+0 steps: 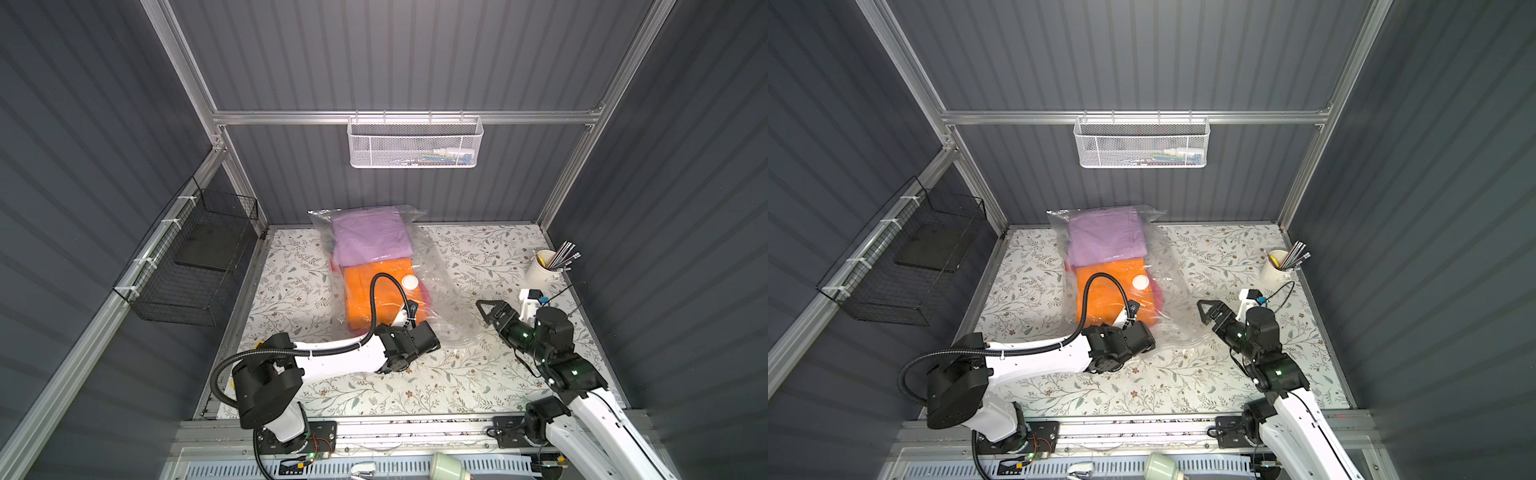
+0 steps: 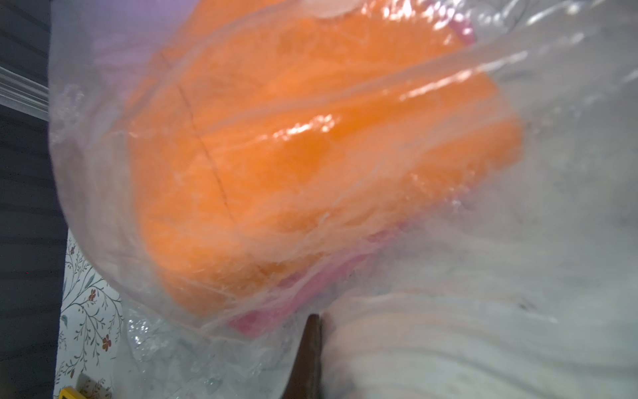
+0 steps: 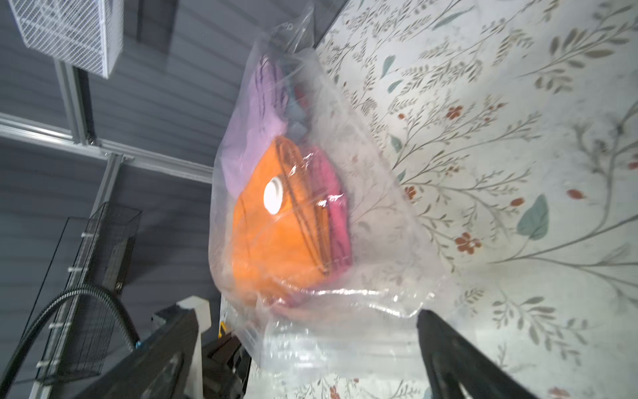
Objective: Take the trousers out of the vacuum bag
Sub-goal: Open the vacuum bag at the center of the board.
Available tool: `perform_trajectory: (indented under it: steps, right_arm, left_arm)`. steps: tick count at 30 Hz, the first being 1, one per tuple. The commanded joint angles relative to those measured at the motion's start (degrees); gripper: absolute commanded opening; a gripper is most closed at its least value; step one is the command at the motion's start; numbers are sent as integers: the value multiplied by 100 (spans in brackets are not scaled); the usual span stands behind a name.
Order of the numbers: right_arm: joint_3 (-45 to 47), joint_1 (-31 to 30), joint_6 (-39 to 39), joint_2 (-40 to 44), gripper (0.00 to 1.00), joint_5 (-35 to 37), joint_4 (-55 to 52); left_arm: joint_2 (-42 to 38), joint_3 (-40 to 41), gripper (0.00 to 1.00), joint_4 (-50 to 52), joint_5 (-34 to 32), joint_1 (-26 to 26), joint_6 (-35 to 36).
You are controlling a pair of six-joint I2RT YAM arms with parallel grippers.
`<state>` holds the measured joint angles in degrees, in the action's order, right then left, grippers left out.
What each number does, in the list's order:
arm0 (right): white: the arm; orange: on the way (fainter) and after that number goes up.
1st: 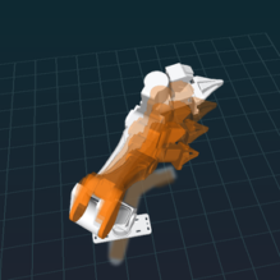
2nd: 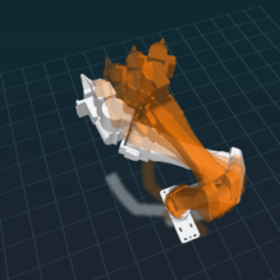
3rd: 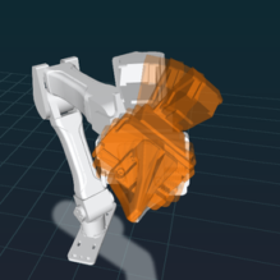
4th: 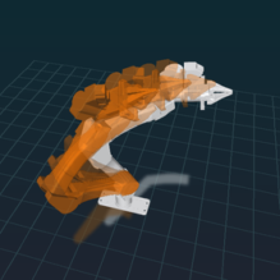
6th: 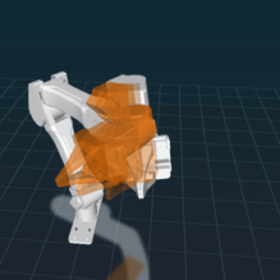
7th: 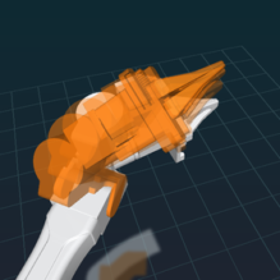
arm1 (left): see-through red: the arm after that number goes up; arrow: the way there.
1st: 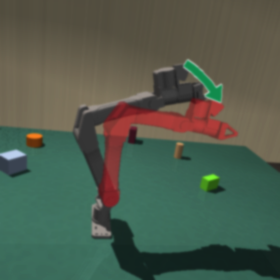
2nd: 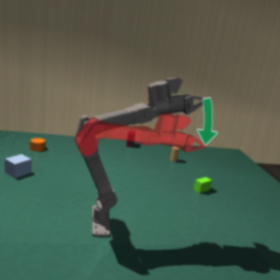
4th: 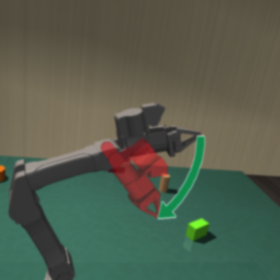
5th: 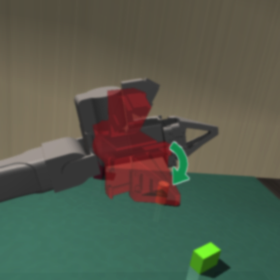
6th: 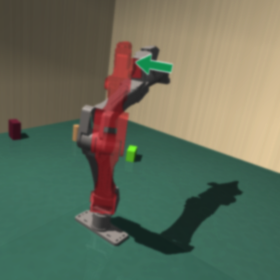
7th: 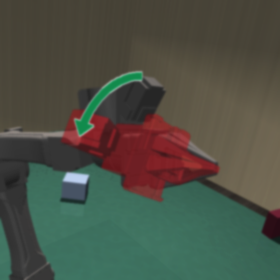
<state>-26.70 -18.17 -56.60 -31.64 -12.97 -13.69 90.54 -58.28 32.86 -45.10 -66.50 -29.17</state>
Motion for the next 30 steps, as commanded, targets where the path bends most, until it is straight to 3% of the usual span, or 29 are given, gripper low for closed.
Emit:
perform_trajectory:
  steps: [1, 8, 14, 18, 30]
  right_arm:
    - [-195, -591, -428, 155, 99, 532, -419]
    - [-312, -2000, -971, 68, 99, 1348, -111]
    - [-244, -2801, -1348, -552, 99, 1778, 567]
    - [9, -3066, -1557, -1044, 99, 1800, 1418]
    - [257, -3078, -1578, -2367, 99, 2317, 3689]
  left_arm:
    - [-74, -144, 0, -119, -174, 59, 195]
    - [-142, -218, 0, -145, -257, 102, 268]
    - [-262, -293, 0, -114, -341, 153, 358]
    - [-289, -289, 0, -116, -323, 164, 385]
    - [-547, -13, 0, -337, -20, 164, 416]
